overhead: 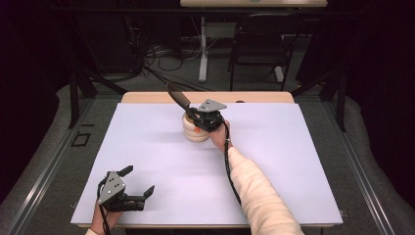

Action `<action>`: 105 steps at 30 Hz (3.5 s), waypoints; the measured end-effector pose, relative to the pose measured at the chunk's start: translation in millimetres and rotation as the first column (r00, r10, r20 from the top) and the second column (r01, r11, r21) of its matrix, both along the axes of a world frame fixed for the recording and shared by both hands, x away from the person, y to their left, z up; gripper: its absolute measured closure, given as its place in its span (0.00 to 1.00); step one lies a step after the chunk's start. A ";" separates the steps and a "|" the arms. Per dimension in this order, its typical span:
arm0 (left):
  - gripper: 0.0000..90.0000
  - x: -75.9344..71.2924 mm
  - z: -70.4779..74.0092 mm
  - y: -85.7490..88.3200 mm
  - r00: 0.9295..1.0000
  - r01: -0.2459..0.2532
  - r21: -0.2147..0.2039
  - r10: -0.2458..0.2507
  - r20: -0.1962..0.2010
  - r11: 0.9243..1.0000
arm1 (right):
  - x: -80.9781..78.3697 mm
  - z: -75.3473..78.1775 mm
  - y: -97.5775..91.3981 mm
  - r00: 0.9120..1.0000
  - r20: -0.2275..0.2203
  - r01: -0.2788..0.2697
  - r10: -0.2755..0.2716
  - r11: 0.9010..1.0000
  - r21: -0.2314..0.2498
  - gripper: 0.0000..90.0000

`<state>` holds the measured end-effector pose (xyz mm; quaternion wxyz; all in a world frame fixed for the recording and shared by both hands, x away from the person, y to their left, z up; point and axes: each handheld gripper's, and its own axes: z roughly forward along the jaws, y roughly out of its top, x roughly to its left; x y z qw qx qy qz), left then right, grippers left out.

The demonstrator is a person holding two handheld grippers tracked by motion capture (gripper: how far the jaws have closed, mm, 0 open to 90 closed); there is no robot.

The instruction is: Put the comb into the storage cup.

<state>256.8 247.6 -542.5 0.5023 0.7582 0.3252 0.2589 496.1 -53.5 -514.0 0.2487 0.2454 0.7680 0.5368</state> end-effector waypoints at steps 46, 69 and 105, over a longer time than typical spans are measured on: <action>0.00 -0.6 0.4 -0.9 1.000 0.002 0.006 -0.002 -0.001 1.000 | -33.6 48.3 -24.7 0.974 -0.214 -0.106 0.072 0.983 -0.151 0.13; 0.00 0.2 -0.1 -1.8 1.000 0.002 0.010 -0.002 0.000 1.000 | -78.2 54.5 -55.3 0.953 -0.281 -0.167 0.111 0.969 -0.183 0.00; 0.00 0.0 0.0 -2.3 1.000 0.006 0.013 -0.006 -0.003 1.000 | -138.9 22.4 -95.9 0.917 -0.394 -0.194 0.065 0.935 -0.296 0.00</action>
